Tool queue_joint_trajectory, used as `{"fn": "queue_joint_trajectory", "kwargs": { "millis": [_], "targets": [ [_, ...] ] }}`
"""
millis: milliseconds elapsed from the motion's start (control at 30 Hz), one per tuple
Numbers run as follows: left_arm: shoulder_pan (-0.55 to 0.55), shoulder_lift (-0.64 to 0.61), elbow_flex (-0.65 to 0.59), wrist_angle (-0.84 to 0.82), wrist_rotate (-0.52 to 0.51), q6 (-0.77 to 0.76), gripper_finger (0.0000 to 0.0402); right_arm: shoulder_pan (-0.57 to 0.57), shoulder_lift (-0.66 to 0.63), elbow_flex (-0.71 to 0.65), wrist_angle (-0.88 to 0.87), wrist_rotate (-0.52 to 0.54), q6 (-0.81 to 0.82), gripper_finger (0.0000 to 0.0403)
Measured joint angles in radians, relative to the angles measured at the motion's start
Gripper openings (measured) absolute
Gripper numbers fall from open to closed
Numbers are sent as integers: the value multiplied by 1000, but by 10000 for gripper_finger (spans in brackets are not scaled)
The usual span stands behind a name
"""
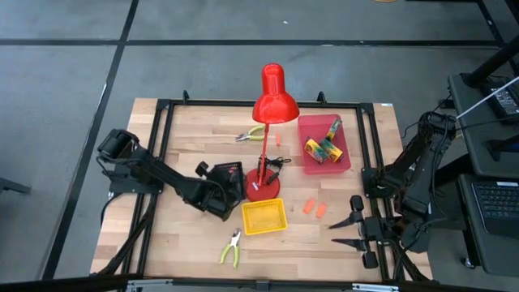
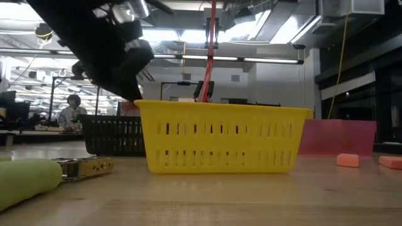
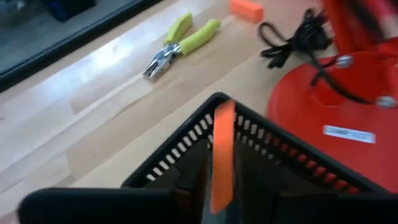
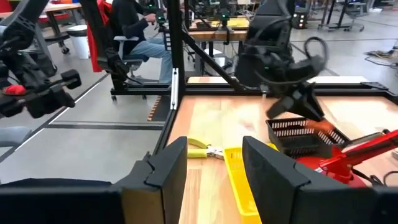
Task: Pick & Place School Supplies
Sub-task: Put the orange eraser into the black bin
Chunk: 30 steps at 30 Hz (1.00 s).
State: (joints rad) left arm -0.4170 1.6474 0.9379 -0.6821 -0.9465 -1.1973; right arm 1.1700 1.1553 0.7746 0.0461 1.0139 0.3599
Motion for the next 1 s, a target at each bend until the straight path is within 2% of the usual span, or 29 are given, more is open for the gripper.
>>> {"fn": "queue_joint_trajectory", "kwargs": {
  "millis": [233,300,367,433,533,600,700,867,933,1000],
  "targets": [
    [-89,0,0,2,-117,-46,144,2,0,0,-17,26,39,159],
    [-130,0,0,10,-169,-36,160,2,0,0,-59,24,98,159],
    [-189,0,0,66,-221,30,171,1,0,0,-164,14,233,159],
    [-259,0,0,154,-277,128,175,-9,0,0,-322,-29,444,156],
    [-362,0,0,300,-384,268,175,-40,24,0,-589,-149,786,147],
    [-421,0,0,399,-439,368,172,-59,61,0,-687,-231,918,140],
    [-490,0,0,551,-463,552,167,-100,142,0,-679,-385,914,135],
    [-551,0,0,835,-490,857,166,-158,296,0,-588,-609,712,134],
    [-559,0,0,915,-493,958,165,-181,341,0,-564,-641,702,134],
    [-561,0,0,963,-493,1027,162,-201,368,0,-562,-608,723,134]
  ]
}}
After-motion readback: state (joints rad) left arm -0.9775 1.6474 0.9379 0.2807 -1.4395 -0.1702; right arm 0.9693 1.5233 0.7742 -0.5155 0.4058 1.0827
